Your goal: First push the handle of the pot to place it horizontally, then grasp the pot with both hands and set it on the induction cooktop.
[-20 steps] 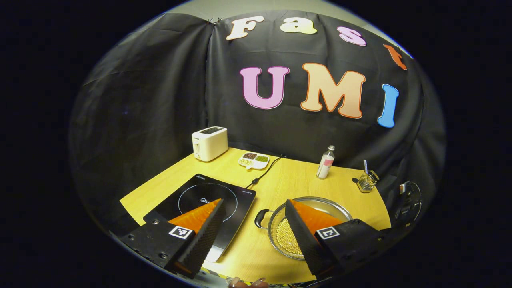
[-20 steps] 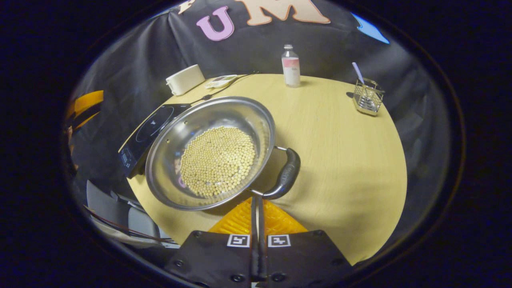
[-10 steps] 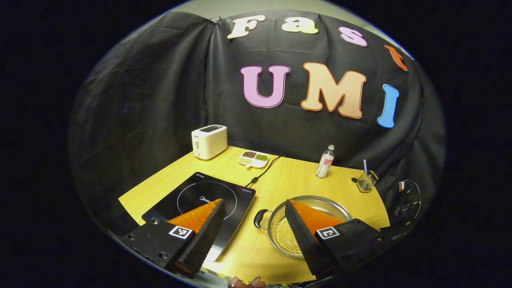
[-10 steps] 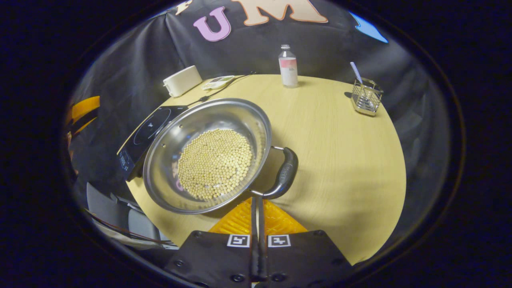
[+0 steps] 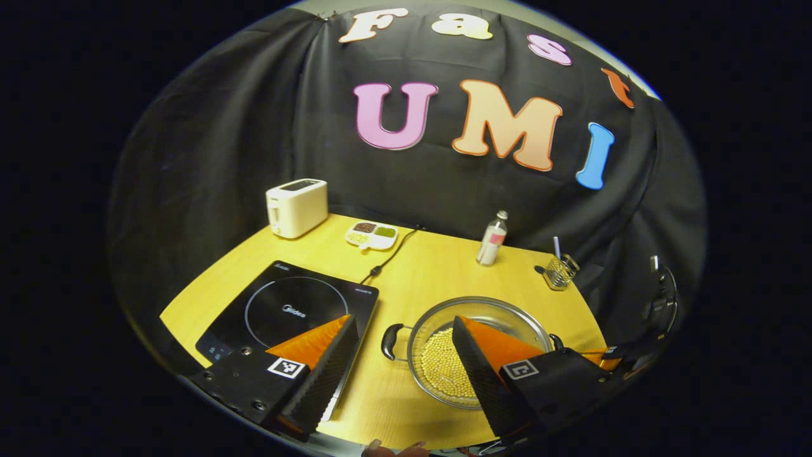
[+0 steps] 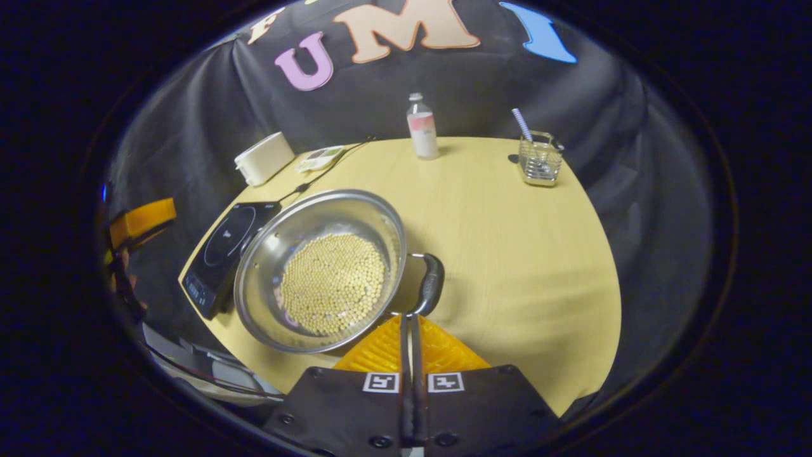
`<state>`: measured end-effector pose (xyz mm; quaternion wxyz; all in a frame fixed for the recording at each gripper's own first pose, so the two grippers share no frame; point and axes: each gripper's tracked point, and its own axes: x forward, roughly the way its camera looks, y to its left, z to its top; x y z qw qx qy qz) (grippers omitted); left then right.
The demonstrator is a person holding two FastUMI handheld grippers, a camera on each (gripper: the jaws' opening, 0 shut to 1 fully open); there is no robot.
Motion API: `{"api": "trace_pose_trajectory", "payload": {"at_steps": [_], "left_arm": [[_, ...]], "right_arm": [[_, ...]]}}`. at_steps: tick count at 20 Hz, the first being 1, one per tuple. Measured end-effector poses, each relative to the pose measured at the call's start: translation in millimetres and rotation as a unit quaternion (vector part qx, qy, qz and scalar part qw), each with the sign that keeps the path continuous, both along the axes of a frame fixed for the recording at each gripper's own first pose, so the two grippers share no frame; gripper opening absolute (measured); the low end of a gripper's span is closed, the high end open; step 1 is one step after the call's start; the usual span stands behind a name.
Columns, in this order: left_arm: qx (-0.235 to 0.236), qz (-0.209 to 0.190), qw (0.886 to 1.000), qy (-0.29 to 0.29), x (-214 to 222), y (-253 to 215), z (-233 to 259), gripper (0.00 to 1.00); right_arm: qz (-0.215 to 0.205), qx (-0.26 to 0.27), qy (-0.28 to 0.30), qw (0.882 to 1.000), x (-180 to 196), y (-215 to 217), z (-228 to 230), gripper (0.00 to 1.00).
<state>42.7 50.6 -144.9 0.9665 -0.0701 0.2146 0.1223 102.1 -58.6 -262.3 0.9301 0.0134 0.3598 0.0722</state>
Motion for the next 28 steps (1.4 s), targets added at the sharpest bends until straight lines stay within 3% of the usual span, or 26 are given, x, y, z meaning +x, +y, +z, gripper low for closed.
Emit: {"api": "trace_pose_trajectory", "payload": {"at_steps": [2, 3, 7, 8, 9, 12, 21, 28], "left_arm": [[-0.006, -0.028, 0.999, 0.016, 11.4, 4.9, -11.7, 0.98], [-0.011, -0.04, 0.999, 0.021, 16.7, 6.9, -16.8, 0.98], [-0.048, -0.071, 0.995, 0.057, 34.8, 12.5, -48.6, 0.98], [-0.053, -0.075, 0.994, 0.063, 38.8, 14.7, -55.6, 0.98], [-0.055, -0.078, 0.993, 0.069, 43.0, 18.3, -61.9, 0.98], [-0.053, -0.087, 0.991, 0.089, 54.5, 24.6, -80.9, 0.98], [-0.089, -0.104, 0.978, 0.16, 63.9, 20.9, -140.4, 0.98], [-0.084, -0.108, 0.972, 0.192, 68.9, 18.4, -164.7, 0.98]], "right_arm": [[-0.023, -0.002, -0.009, 1.0, 3.7, 2.8, 6.0, 0.0], [-0.035, -0.006, -0.013, 0.999, 8.1, 3.9, 5.2, 0.06], [-0.046, -0.023, -0.014, 0.999, 13.6, 16.7, 7.0, 0.49], [-0.05, -0.026, -0.013, 0.998, 17.0, 18.1, 3.5, 0.49], [-0.053, -0.025, -0.01, 0.998, 20.9, 20.3, 2.1, 0.55], [-0.067, -0.024, -0.009, 0.997, 33.8, 20.6, -0.6, 0.97], [-0.09, -0.026, 0.018, 0.995, 56.4, 9.2, -23.0, 0.96], [-0.093, 0.003, 0.07, 0.993, 69.4, 15.1, -58.2, 0.97]]}}
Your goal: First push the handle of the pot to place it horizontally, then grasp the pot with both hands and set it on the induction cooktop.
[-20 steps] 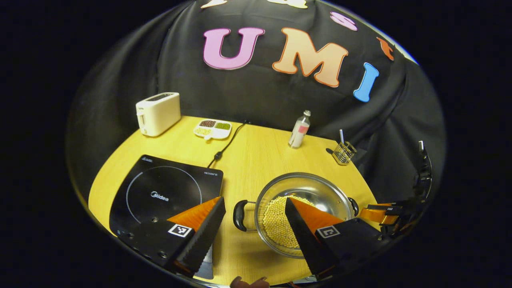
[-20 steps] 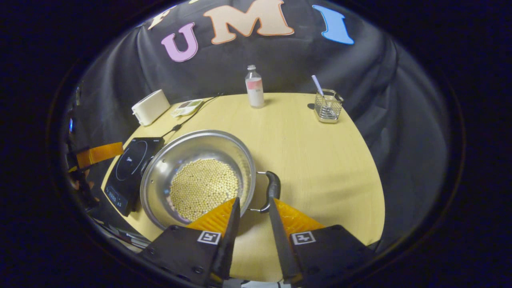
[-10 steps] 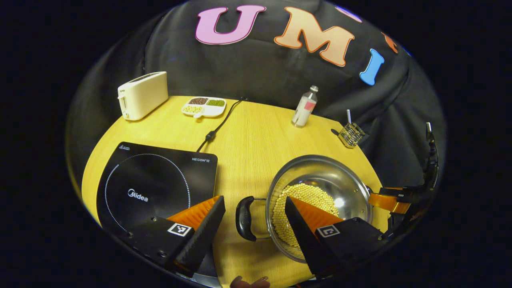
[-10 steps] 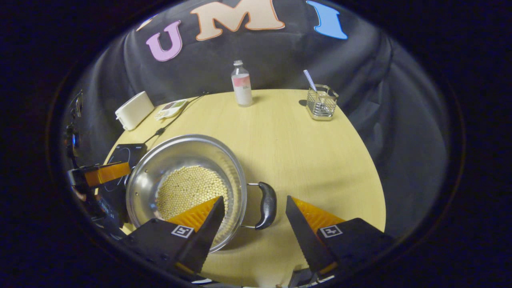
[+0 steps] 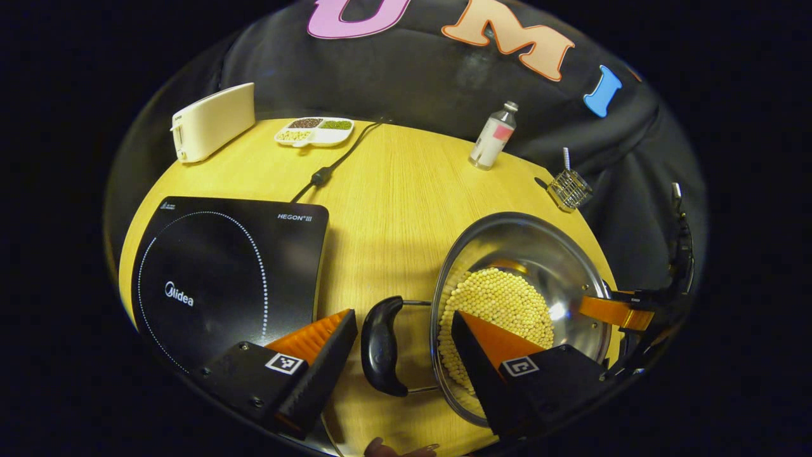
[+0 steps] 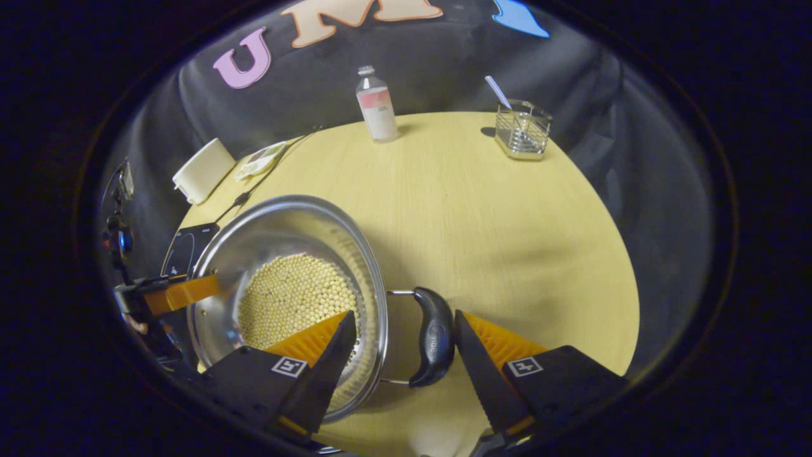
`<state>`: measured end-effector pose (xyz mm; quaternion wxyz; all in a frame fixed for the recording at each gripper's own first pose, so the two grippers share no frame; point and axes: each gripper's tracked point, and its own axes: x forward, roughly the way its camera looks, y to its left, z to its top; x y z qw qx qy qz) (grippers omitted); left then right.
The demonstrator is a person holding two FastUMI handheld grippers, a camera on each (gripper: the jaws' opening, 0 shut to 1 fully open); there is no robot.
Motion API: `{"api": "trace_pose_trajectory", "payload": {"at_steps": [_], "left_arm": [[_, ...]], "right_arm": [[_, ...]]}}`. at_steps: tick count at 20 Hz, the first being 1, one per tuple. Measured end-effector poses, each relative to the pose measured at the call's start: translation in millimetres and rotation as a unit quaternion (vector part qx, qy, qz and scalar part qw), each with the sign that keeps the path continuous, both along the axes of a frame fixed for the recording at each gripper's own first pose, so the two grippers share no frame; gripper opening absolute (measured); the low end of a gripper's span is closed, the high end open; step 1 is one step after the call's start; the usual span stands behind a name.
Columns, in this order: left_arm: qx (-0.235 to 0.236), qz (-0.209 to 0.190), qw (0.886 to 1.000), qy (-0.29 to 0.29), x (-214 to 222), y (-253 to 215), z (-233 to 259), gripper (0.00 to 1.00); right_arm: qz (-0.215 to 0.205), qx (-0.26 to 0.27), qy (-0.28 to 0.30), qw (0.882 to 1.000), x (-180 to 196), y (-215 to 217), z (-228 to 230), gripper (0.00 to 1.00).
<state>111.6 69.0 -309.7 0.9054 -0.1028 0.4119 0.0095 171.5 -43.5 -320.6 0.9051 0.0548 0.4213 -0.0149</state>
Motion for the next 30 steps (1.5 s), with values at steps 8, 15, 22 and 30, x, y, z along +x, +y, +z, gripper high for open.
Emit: {"api": "trace_pose_trajectory", "payload": {"at_steps": [8, 15, 22, 30], "left_arm": [[0.02, 0.001, 1.0, 0.003, 4.7, 3.9, -4.9, 0.81], [0.022, 0.0, 1.0, 0.006, 5.4, 4.4, -6.9, 0.72], [0.023, -0.001, 1.0, 0.007, 5.5, 4.3, -6.3, 0.65], [0.022, -0.001, 1.0, 0.004, 6.2, 4.9, -5.8, 0.63]], "right_arm": [[-0.01, 0.032, 0.016, 0.999, 2.0, 3.6, -12.1, 0.64], [-0.018, 0.04, 0.019, 0.999, 1.7, -0.8, -13.1, 0.59], [-0.015, 0.045, 0.021, 0.999, 2.5, 1.0, -13.5, 0.51], [-0.023, 0.052, 0.02, 0.998, 3.6, -0.1, -12.8, 0.56]]}}
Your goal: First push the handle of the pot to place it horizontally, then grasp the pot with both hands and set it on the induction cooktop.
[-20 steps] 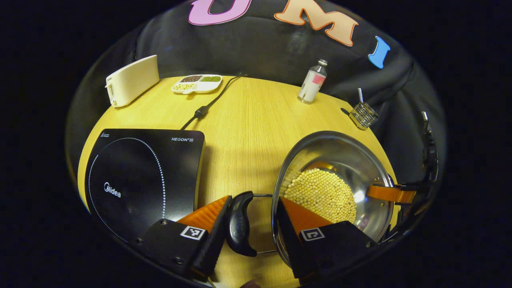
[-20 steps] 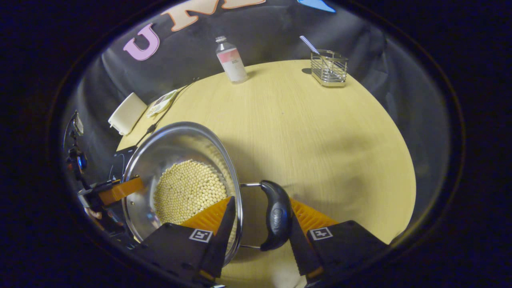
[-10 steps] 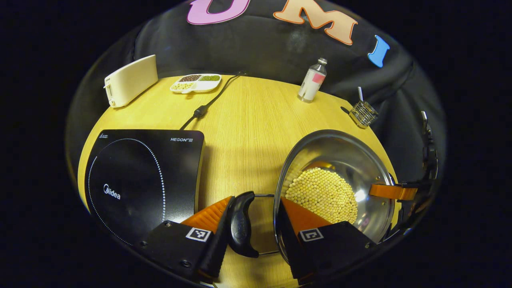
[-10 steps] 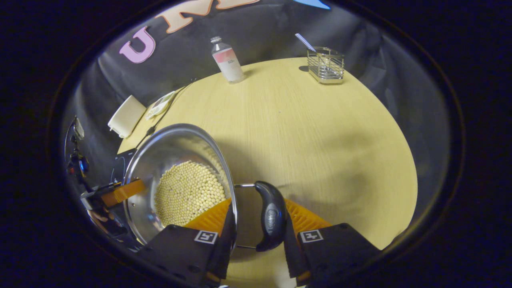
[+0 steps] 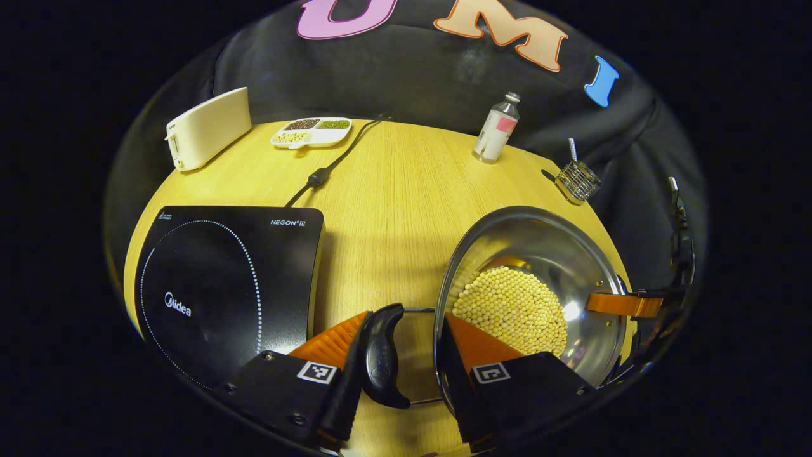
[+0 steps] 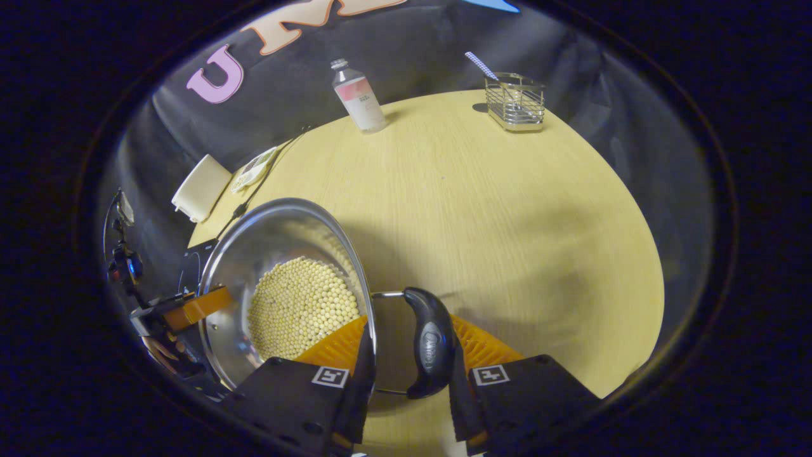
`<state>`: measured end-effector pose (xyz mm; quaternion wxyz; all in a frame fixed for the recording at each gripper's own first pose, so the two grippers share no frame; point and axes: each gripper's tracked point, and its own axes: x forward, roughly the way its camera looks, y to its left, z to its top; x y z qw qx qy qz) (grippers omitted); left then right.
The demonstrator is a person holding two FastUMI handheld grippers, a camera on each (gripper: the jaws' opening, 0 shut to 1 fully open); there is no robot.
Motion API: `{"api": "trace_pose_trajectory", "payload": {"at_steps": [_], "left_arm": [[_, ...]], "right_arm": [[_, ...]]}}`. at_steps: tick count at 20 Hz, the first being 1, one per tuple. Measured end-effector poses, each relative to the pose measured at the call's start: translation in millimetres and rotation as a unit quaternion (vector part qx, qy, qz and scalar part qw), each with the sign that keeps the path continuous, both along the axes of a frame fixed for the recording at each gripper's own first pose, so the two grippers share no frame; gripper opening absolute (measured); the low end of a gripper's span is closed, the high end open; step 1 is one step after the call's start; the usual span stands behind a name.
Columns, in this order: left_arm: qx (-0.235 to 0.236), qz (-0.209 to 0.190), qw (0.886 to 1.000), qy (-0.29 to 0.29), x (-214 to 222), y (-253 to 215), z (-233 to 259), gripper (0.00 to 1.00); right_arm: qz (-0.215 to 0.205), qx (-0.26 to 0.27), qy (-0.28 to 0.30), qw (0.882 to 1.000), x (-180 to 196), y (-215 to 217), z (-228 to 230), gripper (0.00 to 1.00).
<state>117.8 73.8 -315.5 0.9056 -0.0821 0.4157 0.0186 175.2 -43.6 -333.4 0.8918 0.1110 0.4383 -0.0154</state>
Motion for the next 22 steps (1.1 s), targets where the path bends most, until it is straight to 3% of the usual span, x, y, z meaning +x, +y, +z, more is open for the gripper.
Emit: {"api": "trace_pose_trajectory", "payload": {"at_steps": [3, 4, 5, 6, 22], "left_arm": [[0.001, -0.001, 1.0, 0.0, 0.4, 0.3, 0.3, 0.65], [0.001, -0.001, 1.0, -0.001, 1.0, -0.3, 0.5, 0.62], [0.0, 0.001, 1.0, 0.001, 0.5, 0.1, 0.1, 0.61], [0.0, 0.003, 1.0, 0.003, 0.0, 0.0, -0.2, 0.61], [0.008, 0.034, 0.999, -0.016, -18.6, -6.9, 51.1, 0.61]], "right_arm": [[-0.001, -0.001, 0.001, 1.0, 0.3, 1.0, -0.2, 0.51], [0.002, -0.005, 0.0, 1.0, 0.4, 1.2, -0.3, 0.46], [0.002, -0.008, 0.0, 1.0, 0.3, 0.8, 0.9, 0.51], [0.003, -0.011, 0.0, 1.0, 1.1, 0.6, 0.9, 0.46], [0.03, -0.009, -0.025, 0.999, -4.2, 2.3, 48.5, 0.46]]}}
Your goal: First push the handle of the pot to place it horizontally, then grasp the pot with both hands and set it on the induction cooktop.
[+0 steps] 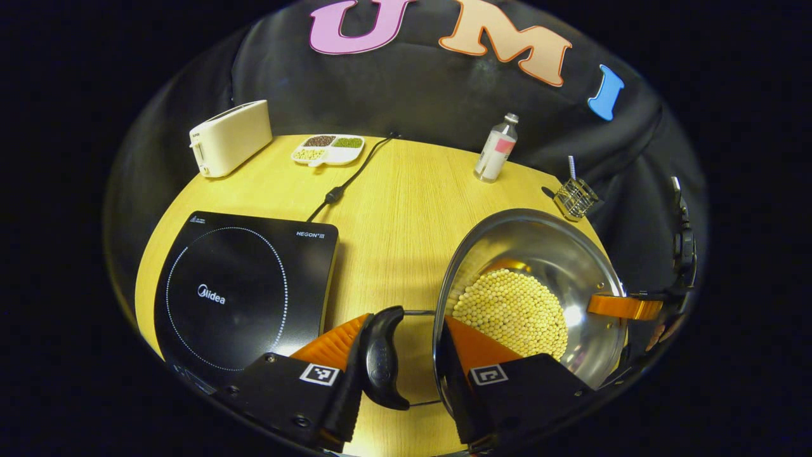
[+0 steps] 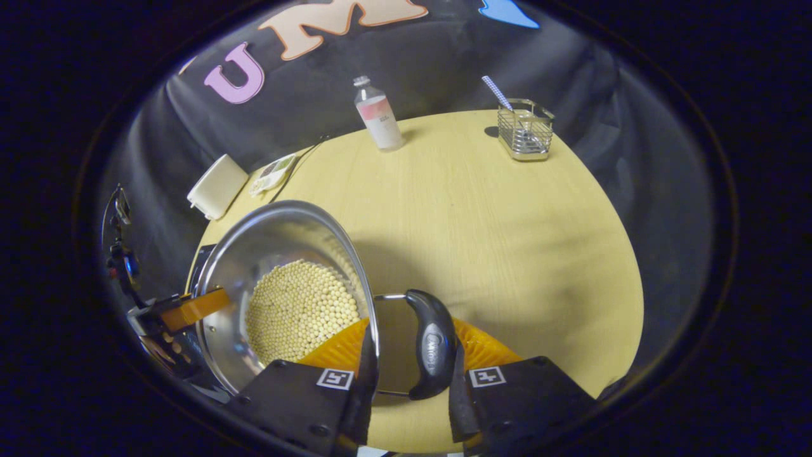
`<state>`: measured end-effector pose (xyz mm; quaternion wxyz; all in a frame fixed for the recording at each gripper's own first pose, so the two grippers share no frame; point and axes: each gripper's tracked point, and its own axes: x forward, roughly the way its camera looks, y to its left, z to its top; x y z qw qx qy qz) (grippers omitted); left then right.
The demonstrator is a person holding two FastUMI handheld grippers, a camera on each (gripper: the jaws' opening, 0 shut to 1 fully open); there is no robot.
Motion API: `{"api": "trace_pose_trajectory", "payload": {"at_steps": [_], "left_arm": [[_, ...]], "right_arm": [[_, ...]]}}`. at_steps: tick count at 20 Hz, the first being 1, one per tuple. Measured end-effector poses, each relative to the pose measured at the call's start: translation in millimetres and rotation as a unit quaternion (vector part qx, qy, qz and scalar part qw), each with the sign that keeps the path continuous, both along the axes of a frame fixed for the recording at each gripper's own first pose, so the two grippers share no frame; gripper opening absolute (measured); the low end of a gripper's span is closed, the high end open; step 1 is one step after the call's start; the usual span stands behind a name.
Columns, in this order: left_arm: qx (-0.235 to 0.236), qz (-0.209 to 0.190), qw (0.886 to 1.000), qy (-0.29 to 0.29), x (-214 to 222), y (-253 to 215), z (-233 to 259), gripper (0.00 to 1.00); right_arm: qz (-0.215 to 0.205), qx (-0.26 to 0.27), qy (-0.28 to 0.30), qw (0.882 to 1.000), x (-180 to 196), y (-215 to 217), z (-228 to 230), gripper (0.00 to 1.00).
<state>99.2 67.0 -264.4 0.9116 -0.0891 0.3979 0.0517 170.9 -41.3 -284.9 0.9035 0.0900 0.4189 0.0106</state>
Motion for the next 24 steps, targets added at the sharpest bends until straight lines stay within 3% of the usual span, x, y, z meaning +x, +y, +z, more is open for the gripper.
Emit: {"api": "trace_pose_trajectory", "payload": {"at_steps": [6, 11, 12, 24], "left_arm": [[-0.009, -0.017, 1.0, -0.002, -5.8, 28.1, 21.6, 0.6], [-0.012, -0.027, 1.0, 0.002, -13.4, 77.3, 32.1, 0.63], [-0.015, -0.026, 1.0, 0.005, -16.8, 87.9, 33.1, 0.63], [-0.011, -0.028, 1.0, 0.009, -42.4, 211.1, 46.9, 0.6]], "right_arm": [[-0.02, -0.004, -0.005, 1.0, -10.4, 32.1, 21.3, 0.46], [-0.031, -0.005, -0.007, 0.999, -13.8, 84.7, 27.5, 0.46], [-0.032, -0.006, -0.006, 0.999, -13.4, 96.0, 27.2, 0.51], [-0.032, -0.004, -0.002, 0.999, -4.1, 224.2, 24.5, 0.51]]}}
